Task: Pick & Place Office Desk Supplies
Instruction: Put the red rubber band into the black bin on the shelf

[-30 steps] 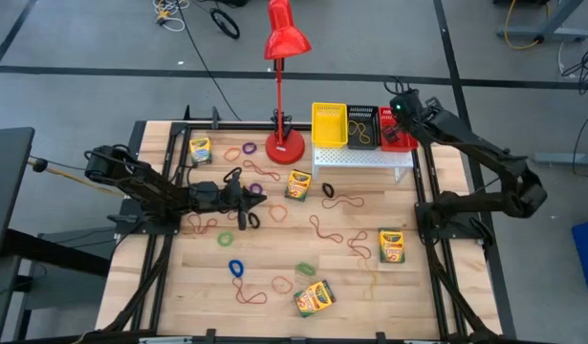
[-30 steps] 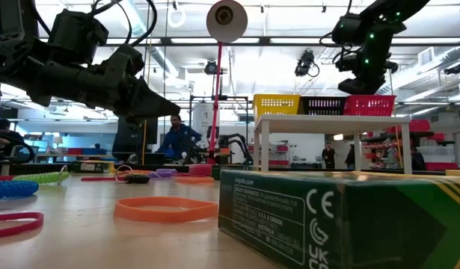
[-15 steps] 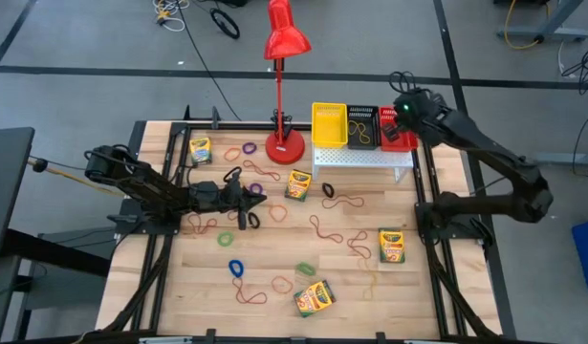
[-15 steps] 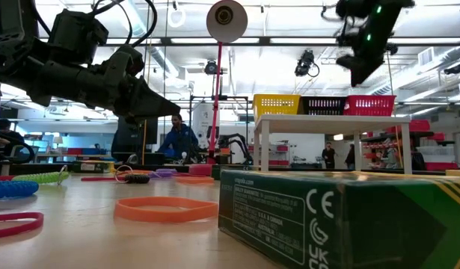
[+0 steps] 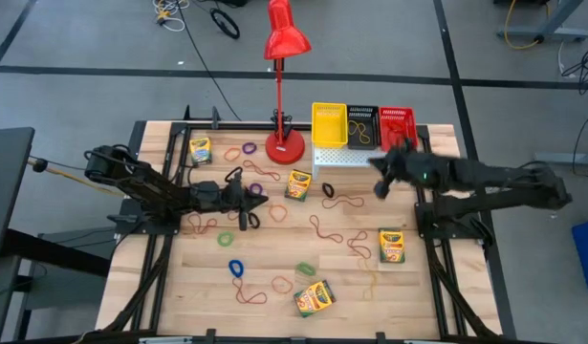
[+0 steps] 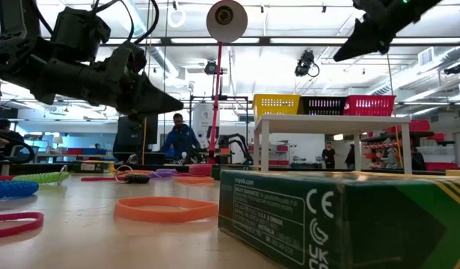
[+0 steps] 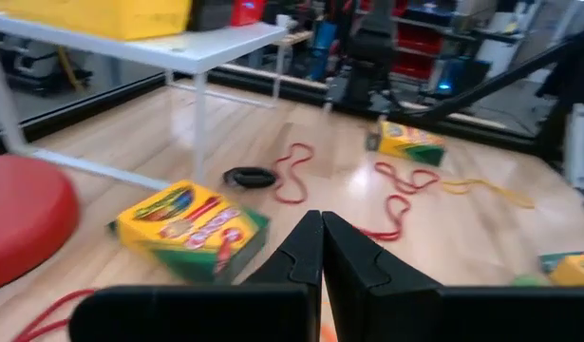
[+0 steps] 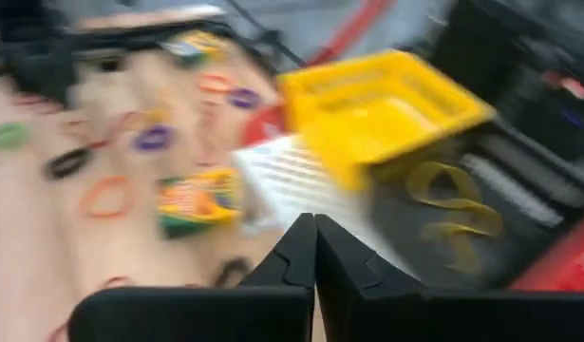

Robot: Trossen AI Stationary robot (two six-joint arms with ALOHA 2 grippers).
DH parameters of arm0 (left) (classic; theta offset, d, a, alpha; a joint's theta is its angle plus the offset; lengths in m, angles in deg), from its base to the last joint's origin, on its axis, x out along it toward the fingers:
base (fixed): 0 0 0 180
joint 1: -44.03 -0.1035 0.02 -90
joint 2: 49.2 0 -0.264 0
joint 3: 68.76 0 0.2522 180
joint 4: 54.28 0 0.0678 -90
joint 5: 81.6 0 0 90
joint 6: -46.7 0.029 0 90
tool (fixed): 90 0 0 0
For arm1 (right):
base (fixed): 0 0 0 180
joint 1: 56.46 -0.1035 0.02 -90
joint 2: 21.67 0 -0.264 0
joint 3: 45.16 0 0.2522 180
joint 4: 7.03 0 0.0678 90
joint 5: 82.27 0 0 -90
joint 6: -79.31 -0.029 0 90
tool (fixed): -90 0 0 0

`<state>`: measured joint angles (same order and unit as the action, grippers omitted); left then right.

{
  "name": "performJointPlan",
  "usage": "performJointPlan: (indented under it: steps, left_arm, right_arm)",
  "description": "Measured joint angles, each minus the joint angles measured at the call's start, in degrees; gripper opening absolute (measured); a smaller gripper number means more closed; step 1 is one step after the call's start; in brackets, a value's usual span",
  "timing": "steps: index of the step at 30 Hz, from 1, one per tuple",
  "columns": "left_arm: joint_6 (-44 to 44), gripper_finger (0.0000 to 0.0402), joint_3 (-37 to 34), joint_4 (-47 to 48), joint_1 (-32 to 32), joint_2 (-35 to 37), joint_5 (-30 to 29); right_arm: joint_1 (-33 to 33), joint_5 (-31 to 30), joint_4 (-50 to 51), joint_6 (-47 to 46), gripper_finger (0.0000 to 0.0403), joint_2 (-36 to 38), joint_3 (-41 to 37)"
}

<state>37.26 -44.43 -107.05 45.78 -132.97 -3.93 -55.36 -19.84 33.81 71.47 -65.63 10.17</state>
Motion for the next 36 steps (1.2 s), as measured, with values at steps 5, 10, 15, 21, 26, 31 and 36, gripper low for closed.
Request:
performJointPlan:
  steps: [5, 10, 15, 21, 26, 31, 36]
  left_arm:
    - [3.7, 0.0005, 1.4, 0.2, 3.9, 1.5, -1.6]
    - [1.8, 0.0004, 2.8, 11.5, 7.1, 6.5, -5.1]
    - [-2.1, 0.0014, 6.3, 33.3, 9.6, 14.3, -15.4]
    - [-12.2, 0.0024, 13.3, 62.3, 9.9, 20.2, -16.3]
    - [-20.1, 0.0046, 19.7, 83.8, 9.6, 18.9, -14.4]
    - [-22.4, 0.0086, 23.4, 92.2, 6.5, 15.6, -9.4]
    - [-17.8, 0.0121, 24.7, 96.1, -2.4, 12.4, -5.9]
  right_arm:
    - [-11.0, -1.5, -17.4, 3.2, 0.0008, -0.2, -10.1]
    - [-21.1, -4.0, -28.3, 3.9, 0.0005, -1.6, -16.5]
    - [-29.1, -6.7, -42.2, 2.0, 0.0004, -4.6, -24.3]
    - [-34.6, -12.2, -63.0, -1.1, 0.0005, -10.8, -33.8]
    - [-35.8, -16.6, -68.1, -3.5, 0.0006, -16.1, -36.2]
    - [-35.8, -18.9, -71.0, -5.4, 0.0006, -20.6, -36.2]
    - [-35.8, -18.8, -74.1, -4.5, 0.0006, -23.6, -36.2]
